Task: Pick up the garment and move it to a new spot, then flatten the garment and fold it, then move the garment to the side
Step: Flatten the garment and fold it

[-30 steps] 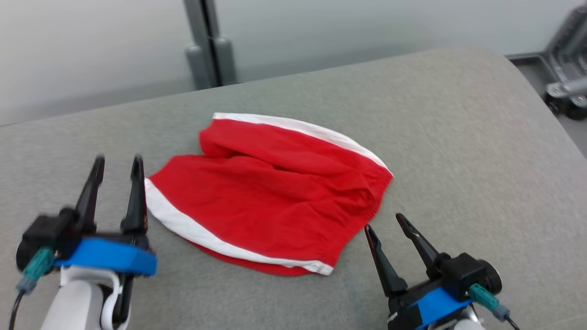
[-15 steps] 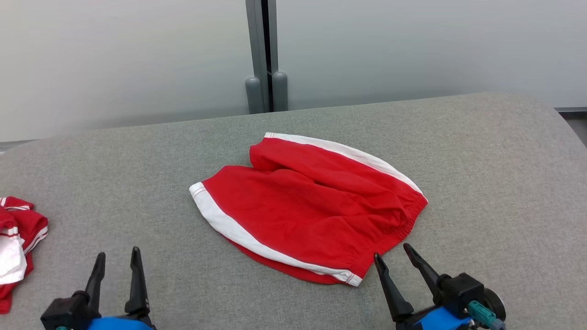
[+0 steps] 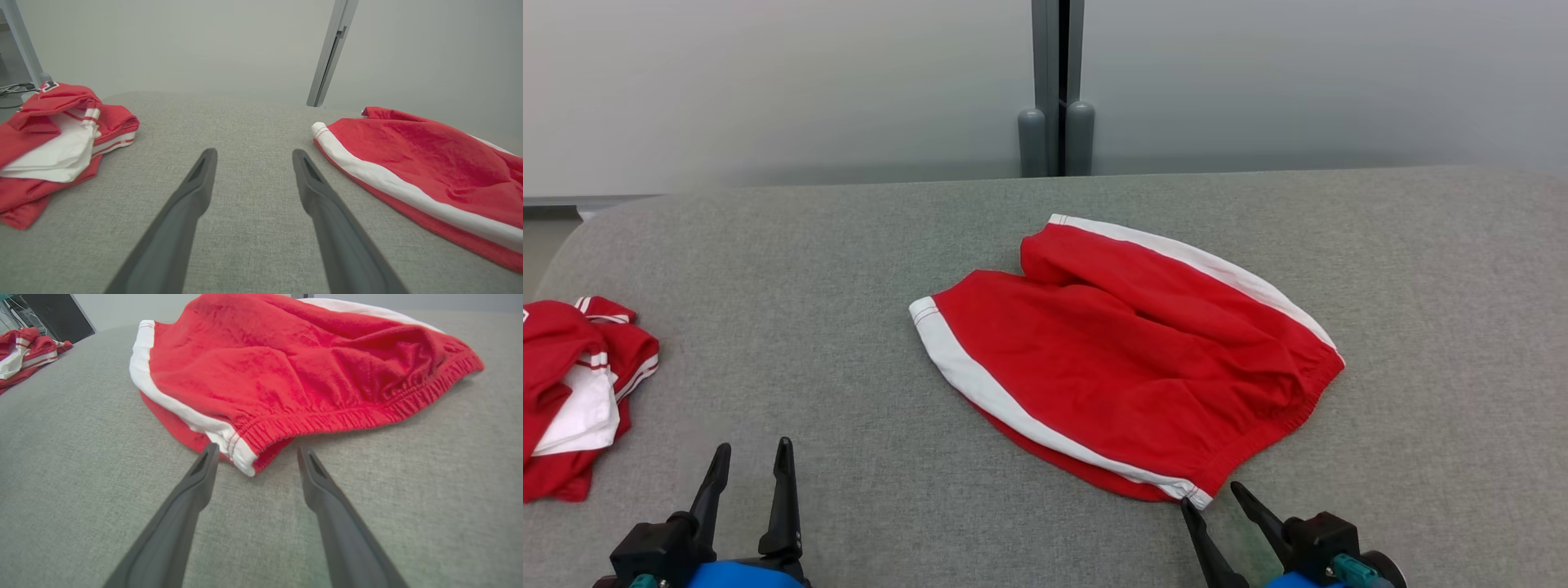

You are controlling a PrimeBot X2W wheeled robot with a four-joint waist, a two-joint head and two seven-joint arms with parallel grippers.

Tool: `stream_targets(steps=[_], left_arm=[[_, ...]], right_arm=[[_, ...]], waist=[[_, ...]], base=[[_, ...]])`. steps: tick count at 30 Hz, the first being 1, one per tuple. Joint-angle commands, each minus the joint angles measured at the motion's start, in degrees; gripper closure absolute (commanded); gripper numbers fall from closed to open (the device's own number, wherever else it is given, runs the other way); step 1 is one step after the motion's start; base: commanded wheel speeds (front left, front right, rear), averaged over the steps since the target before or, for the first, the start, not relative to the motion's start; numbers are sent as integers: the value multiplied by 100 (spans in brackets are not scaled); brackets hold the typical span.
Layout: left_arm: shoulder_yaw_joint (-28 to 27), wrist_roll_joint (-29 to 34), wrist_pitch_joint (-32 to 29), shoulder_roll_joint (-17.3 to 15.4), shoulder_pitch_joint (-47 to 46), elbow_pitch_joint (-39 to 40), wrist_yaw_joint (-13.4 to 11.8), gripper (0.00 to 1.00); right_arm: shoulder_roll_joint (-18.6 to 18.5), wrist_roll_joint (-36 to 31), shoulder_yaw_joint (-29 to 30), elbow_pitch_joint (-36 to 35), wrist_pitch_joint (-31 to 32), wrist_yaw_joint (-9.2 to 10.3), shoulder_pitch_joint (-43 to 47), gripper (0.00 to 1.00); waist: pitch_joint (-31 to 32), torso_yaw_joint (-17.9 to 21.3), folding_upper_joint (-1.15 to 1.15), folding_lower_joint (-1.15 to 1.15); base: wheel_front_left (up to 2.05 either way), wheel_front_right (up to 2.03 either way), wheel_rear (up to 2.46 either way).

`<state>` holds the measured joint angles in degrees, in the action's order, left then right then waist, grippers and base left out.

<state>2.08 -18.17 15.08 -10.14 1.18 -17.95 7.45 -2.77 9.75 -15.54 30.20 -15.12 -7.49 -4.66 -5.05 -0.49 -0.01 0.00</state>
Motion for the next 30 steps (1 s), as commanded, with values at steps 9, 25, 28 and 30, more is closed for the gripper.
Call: stream_targets(steps=[9,25,28,30], left_arm=[[20,-185,12,-159,-155,57,6,0],[472,-364,12,-203,-297,158,6,0],[734,-434,13,-277,-378,162,6,0],[885,-510,12,-343,-454,174,6,0]], right_arm=[[-22,-58,-84,143,-5,0,-283,100],[-21,-939,981,-295,-5,0,-141,100],[-23,-901,909,-379,-5,0,-116,100],[-23,-866,858,-427,-4,0,-103,100]], waist=[[-263,-168,1,0],[-383,586,1,0],[-433,709,1,0],[-474,773,1,0]], base=[[0,0,0],[0,0,0],[0,0,0],[0,0,0]])
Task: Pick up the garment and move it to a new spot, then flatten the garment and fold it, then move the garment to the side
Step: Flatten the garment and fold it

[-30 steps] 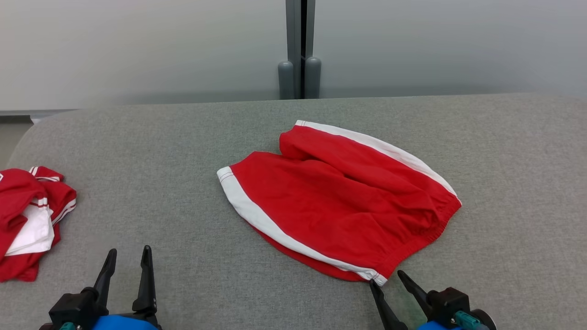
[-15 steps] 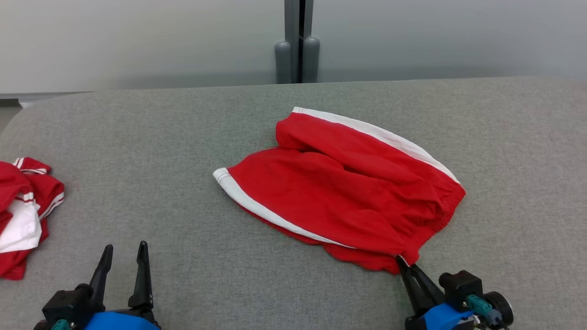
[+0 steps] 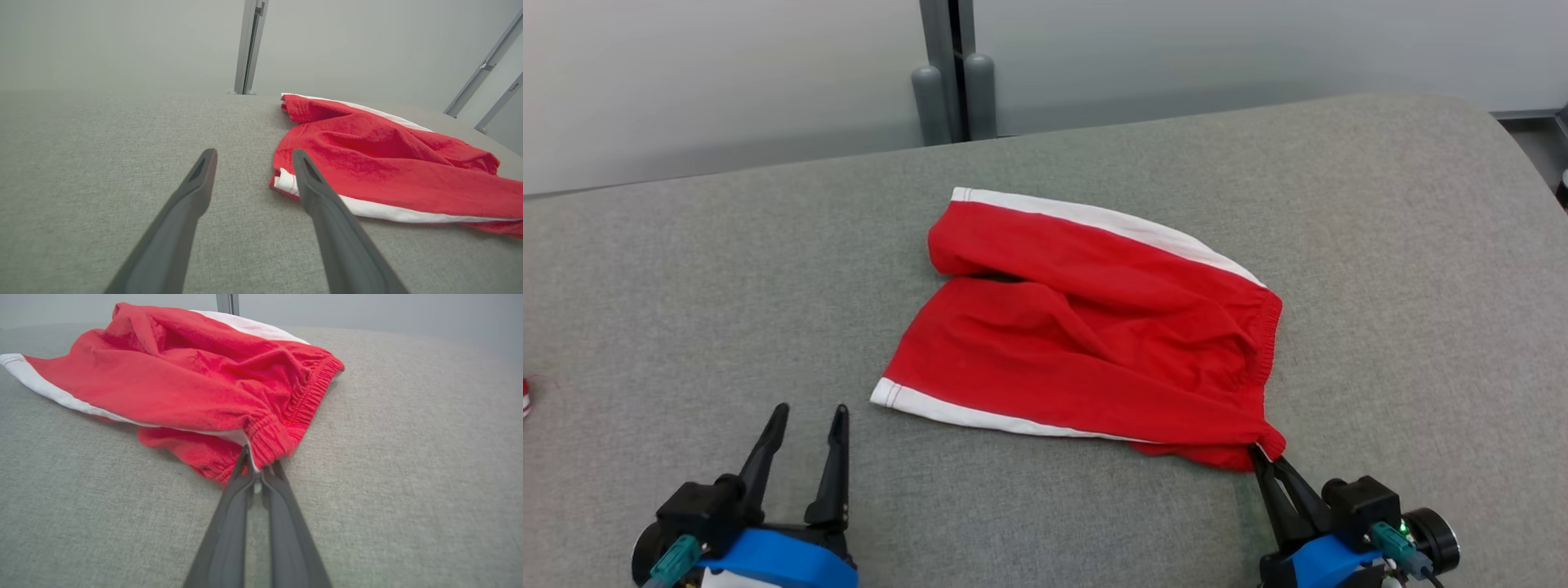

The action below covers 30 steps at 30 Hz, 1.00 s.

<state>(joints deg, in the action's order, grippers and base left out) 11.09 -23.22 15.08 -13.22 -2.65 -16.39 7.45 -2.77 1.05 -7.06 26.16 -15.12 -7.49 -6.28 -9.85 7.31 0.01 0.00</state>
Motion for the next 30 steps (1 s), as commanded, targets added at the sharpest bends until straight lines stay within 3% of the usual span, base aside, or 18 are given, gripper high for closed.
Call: stream_targets(steps=[1,12,18,19,20,30], left_arm=[[107,-59,13,-70,-102,-1,6,0],[1129,-837,12,-708,-700,-402,6,0],[1270,-1019,13,-881,-834,-391,6,0],[1311,-1054,12,-894,-825,-385,6,0],[1360,-1080,13,-910,-807,-382,6,0],[1849,-1674,13,-982,-792,-565,6,0]], right_arm=[[-22,24,-33,-38,-5,0,60,100],[-22,190,-394,-246,-4,0,-105,100],[-25,130,-228,-366,-5,0,-112,100],[-23,126,-204,-405,-5,0,-105,11],[-21,103,-201,-419,-5,0,-77,0],[-20,-118,246,-682,-4,0,365,0]], waist=[[-24,27,-1,0],[-413,301,-1,0],[-536,443,-1,0],[-545,468,-1,0],[-547,490,-1,0],[-501,669,-1,0]], base=[[0,0,0],[0,0,0],[0,0,0],[0,0,0],[0,0,0],[0,0,0]])
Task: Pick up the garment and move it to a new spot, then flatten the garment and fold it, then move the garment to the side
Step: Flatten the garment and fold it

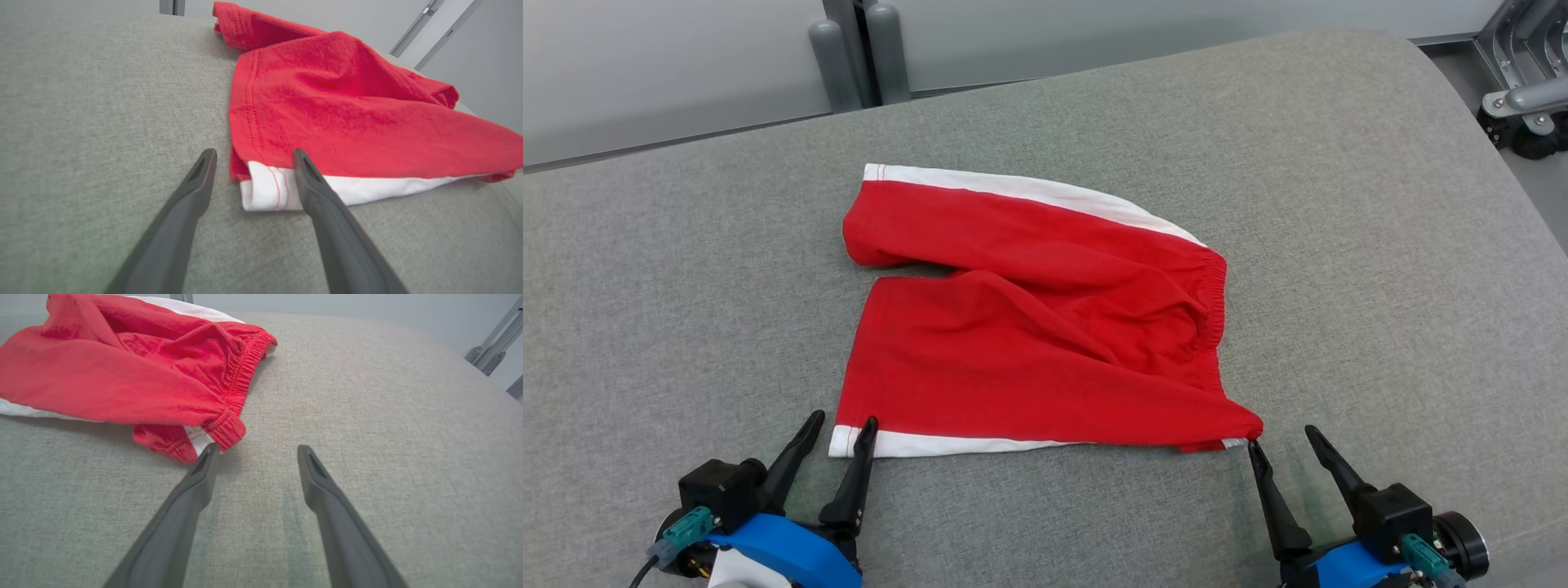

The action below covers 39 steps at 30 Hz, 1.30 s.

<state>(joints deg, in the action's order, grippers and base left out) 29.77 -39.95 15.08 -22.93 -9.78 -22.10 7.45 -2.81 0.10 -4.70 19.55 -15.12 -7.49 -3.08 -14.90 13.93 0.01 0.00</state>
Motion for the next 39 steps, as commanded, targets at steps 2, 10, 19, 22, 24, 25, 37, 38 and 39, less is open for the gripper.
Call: stream_targets(steps=[2,10,19,22,24,25,37,38,39], left_arm=[[-36,-24,13,-34,-114,-55,6,0],[604,-319,-4,-129,-171,-237,8,100],[-8,-277,6,-251,-399,68,7,100],[-487,-125,5,-141,-355,-84,7,100],[-750,-5,6,-73,-275,-240,7,100],[-835,58,6,-43,-235,-313,7,100],[-2130,907,7,483,-41,-1221,-1,100],[-2130,907,7,483,-41,-1221,-1,100],[-2249,1048,7,583,10,-1308,-1,100]], right_arm=[[-17,15,3,-77,-4,0,107,0],[-18,123,11,-294,-5,0,171,0],[-17,248,-74,-456,-4,0,201,0],[-17,309,-147,-451,-5,0,190,0],[-18,360,-214,-452,-5,0,189,0],[-18,406,-246,-459,-5,0,189,0],[-19,694,-983,-391,-5,0,224,0],[-19,694,-983,-391,-5,0,224,0],[-23,712,-1041,-343,-4,0,184,0]], waist=[[-6,46,-1,0],[-53,147,-1,0],[-95,167,-1,0],[-77,177,-1,0],[-47,171,-1,0],[-34,159,-1,0],[233,-242,-1,0],[233,-242,-1,0],[302,-309,-1,0]], base=[[0,0,0],[0,0,0],[0,0,0],[0,0,0],[0,0,0],[0,0,0],[0,0,0],[0,0,0],[0,0,0]])
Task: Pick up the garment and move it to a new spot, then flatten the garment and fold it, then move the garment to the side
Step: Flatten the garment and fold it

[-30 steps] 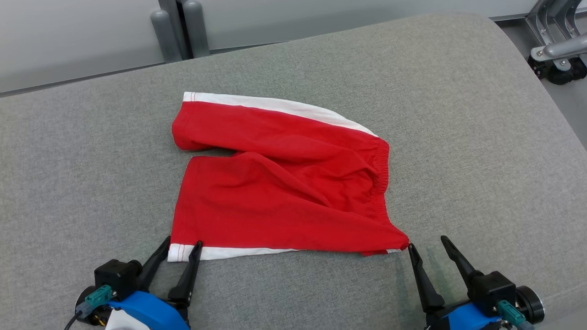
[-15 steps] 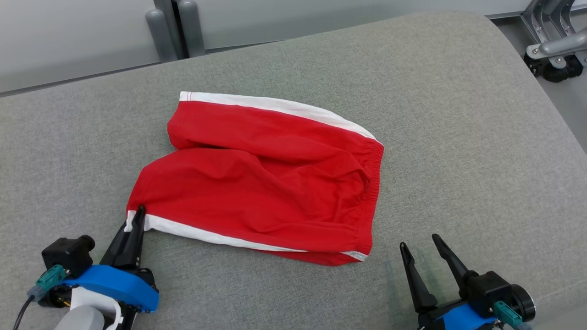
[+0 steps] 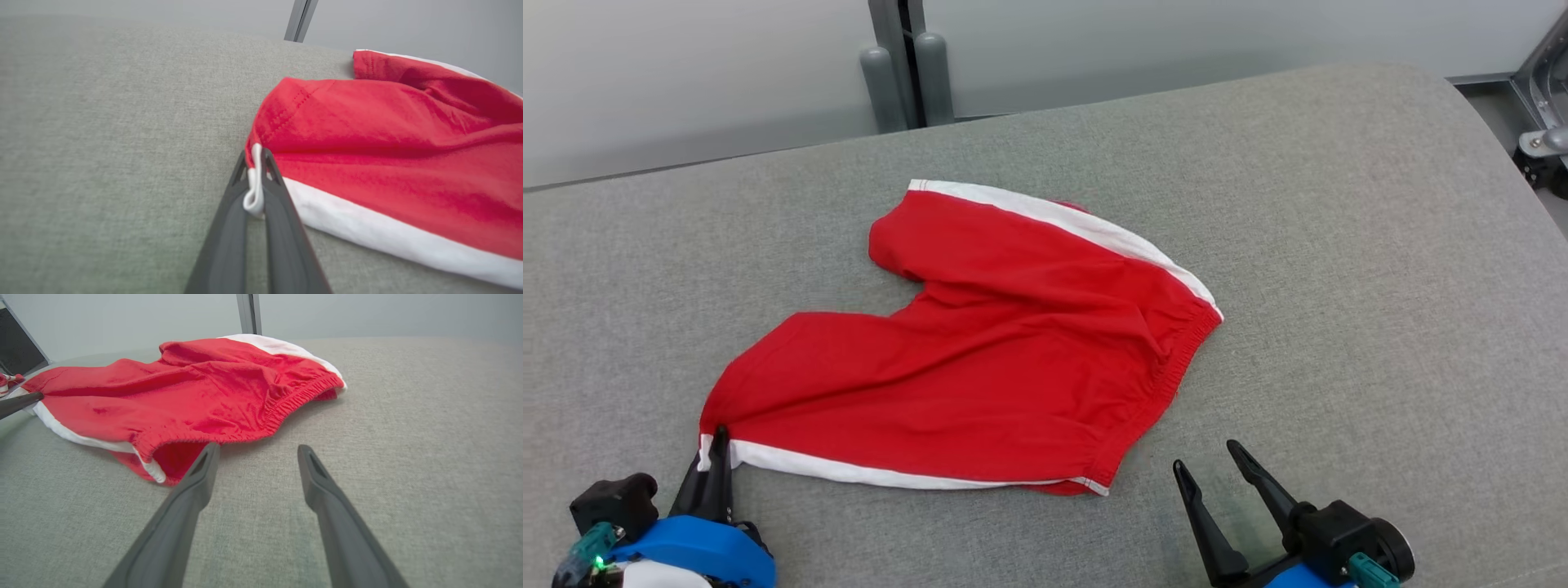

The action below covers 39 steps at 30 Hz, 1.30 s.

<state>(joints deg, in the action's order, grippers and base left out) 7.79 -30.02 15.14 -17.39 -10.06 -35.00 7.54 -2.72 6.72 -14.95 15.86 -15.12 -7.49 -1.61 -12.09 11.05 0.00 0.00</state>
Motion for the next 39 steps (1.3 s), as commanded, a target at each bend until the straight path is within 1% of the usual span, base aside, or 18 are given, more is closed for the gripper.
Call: stream_targets(steps=[1,2,3,4,8,14,23,24,25,26,29,34,39], left_arm=[[-77,92,0,82,62,-38,-9,100],[-87,133,0,114,81,-39,-9,100],[-128,170,0,131,98,15,-9,23],[-146,214,0,161,130,48,-9,0],[-266,346,0,277,188,195,-8,0],[-416,556,0,457,393,578,-8,0],[-386,597,0,481,468,967,-8,0],[-364,584,0,474,454,993,-8,0],[-347,573,0,461,443,1013,-8,0],[-315,558,0,446,429,1035,-8,0],[-246,500,0,398,411,1069,-8,0],[-86,403,0,330,407,1094,-8,0],[213,289,-1,237,315,1081,-8,0]], right_arm=[[-29,72,-52,34,-5,0,10,0],[-28,91,-78,40,-5,0,-11,0],[-28,104,-128,52,-5,0,-24,0],[-28,127,-177,49,-5,0,-31,0],[-30,295,-346,34,-4,0,-20,0],[-29,636,-826,104,-5,0,59,0],[-30,1037,-817,413,-5,0,-190,0],[-28,1057,-788,422,-4,0,-237,20],[-29,1104,-756,416,-5,0,-272,82],[-29,1100,-705,394,-5,0,-316,100],[-29,1075,-526,317,-5,0,-429,100],[-31,983,63,377,-5,0,-737,100],[-27,606,722,858,-4,-1,-1209,100]], waist=[[51,-55,0,0],[85,-93,0,0],[112,-129,0,0],[144,-174,0,0],[204,-286,0,0],[239,-483,0,0],[158,-753,0,0],[143,-789,0,0],[127,-822,0,0],[107,-856,0,0],[34,-952,0,0],[-110,-1132,0,0],[-283,-1378,0,0]], base=[[0,0,0],[0,0,0],[0,0,0],[0,0,0],[0,0,0],[0,0,0],[0,0,0],[0,0,0],[0,0,0],[0,0,0],[0,0,0],[0,0,0],[0,0,0]])
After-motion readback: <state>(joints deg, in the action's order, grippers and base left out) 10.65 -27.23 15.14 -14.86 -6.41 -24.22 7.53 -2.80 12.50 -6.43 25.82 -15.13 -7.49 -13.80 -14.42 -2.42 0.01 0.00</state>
